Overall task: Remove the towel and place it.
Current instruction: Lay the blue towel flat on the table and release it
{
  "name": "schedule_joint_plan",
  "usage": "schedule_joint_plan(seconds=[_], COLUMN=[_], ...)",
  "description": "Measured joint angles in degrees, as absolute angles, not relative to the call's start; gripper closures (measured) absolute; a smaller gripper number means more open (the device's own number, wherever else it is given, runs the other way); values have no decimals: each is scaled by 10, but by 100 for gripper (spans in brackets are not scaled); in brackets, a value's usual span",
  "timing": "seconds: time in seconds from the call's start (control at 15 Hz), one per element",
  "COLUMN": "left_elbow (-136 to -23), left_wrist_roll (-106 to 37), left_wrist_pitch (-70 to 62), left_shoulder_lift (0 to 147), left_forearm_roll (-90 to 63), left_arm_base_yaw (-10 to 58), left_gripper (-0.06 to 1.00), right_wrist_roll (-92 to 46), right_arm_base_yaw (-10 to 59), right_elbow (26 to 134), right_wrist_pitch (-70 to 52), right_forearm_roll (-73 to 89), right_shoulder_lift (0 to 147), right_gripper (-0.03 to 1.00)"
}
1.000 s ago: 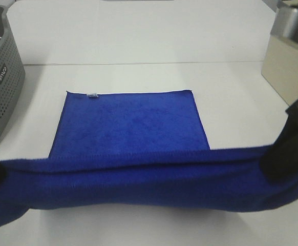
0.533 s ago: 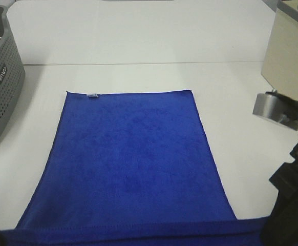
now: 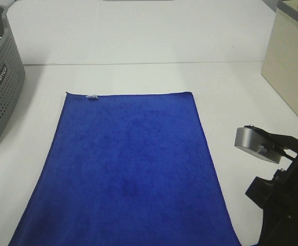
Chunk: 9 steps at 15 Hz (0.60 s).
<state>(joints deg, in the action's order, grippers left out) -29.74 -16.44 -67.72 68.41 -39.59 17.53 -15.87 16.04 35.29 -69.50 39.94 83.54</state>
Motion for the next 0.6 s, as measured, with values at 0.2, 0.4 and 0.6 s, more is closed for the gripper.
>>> schedule_joint_plan(seconds=[0.2,0.4,0.6], left_elbow=[-297,-298,-299], left_wrist_roll=[-163,-175,-185], left_wrist_pitch=[-676,-675,-666], left_shoulder_lift=[751,830,888], left_forearm_roll=[-395,-396,-397], left_arm_base_yaw=[175,175,175], left_gripper=[94,94,94], right_wrist_roll=[-159,-159,-170], right_arm_base_yaw=[160,160,160], right_elbow=[353,353,353], right_wrist_pitch=[-695,-694,-694], right_forearm_roll=[402,406,410], right_shoulder_lift=[858,875,905], right_gripper=[95,95,95])
